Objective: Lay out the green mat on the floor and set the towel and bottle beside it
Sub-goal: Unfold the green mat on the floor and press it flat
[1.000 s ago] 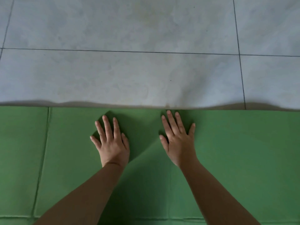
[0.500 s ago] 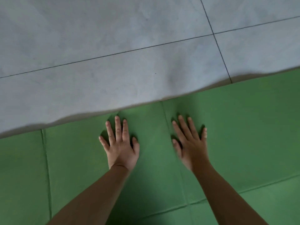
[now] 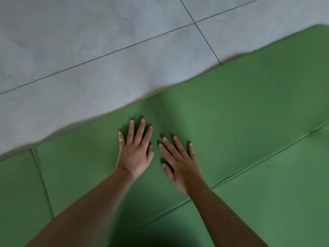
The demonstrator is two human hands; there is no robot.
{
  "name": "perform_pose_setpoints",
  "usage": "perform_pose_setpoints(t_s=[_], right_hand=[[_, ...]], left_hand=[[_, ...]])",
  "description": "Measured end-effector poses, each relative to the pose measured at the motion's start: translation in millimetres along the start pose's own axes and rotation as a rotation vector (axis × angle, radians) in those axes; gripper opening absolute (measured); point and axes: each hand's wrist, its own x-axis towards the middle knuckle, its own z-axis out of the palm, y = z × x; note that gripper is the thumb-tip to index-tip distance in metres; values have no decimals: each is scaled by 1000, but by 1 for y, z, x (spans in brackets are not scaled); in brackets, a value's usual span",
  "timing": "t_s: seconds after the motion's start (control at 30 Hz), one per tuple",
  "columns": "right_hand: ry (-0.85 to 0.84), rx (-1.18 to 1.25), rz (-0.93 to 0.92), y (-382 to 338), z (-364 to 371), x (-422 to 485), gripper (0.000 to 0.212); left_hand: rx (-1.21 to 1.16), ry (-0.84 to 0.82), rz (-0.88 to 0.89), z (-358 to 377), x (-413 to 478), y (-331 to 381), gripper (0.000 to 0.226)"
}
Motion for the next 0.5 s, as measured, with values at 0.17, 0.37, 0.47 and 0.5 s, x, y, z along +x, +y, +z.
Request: perform_pose_setpoints(t_s=[0.17, 0.37, 0.47, 0.5], right_hand=[[50, -9, 285, 63, 6, -29, 57], [25, -42, 415, 111, 1, -59, 58], [53, -54, 432, 107, 0, -53, 58], [66, -48, 425, 102, -2, -48, 58]], left_hand=[[100, -40, 242, 2, -8, 33, 60], [7, -103, -33, 13, 52, 103, 81], [6, -82, -187, 10, 67, 132, 87], [34, -76, -172, 12, 67, 134, 86]])
